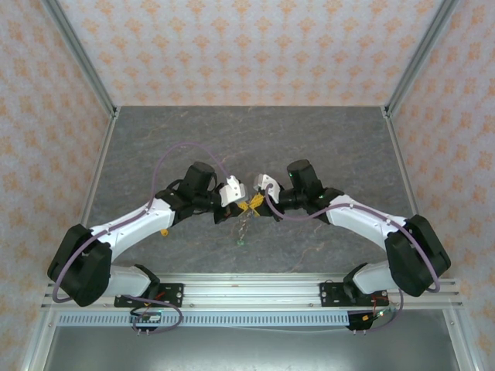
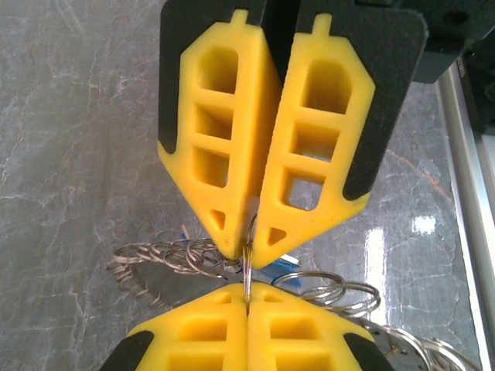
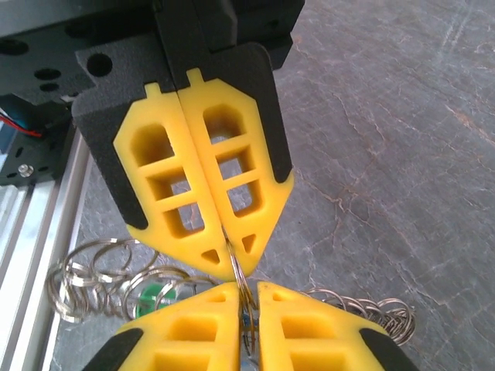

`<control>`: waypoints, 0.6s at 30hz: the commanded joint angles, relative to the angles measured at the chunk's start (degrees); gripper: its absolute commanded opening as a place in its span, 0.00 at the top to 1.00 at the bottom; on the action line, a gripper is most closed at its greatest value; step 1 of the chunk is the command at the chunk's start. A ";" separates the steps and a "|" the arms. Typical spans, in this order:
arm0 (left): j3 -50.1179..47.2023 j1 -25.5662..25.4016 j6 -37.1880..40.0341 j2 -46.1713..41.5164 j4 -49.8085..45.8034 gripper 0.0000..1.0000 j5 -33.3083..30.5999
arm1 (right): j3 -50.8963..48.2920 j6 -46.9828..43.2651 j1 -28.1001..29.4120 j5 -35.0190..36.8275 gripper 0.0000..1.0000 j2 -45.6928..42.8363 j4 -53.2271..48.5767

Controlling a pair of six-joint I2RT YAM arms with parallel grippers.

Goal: Put the keys on the keyring

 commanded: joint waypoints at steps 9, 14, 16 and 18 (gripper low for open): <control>-0.86 1.34 -3.25 -2.68 7.14 1.00 6.22 | -2.89 1.80 -2.34 -3.88 0.88 0.71 7.66; -1.08 1.60 -3.46 -2.68 7.52 1.00 6.85 | -3.29 2.24 -2.54 -4.60 0.87 0.97 8.40; -1.00 1.60 -3.36 -2.60 7.08 1.00 6.89 | -3.11 2.31 -2.55 -5.33 0.89 1.04 8.62; -1.00 1.61 -3.19 -2.53 6.62 1.00 6.78 | -2.84 2.94 -2.50 -5.73 0.91 1.05 9.46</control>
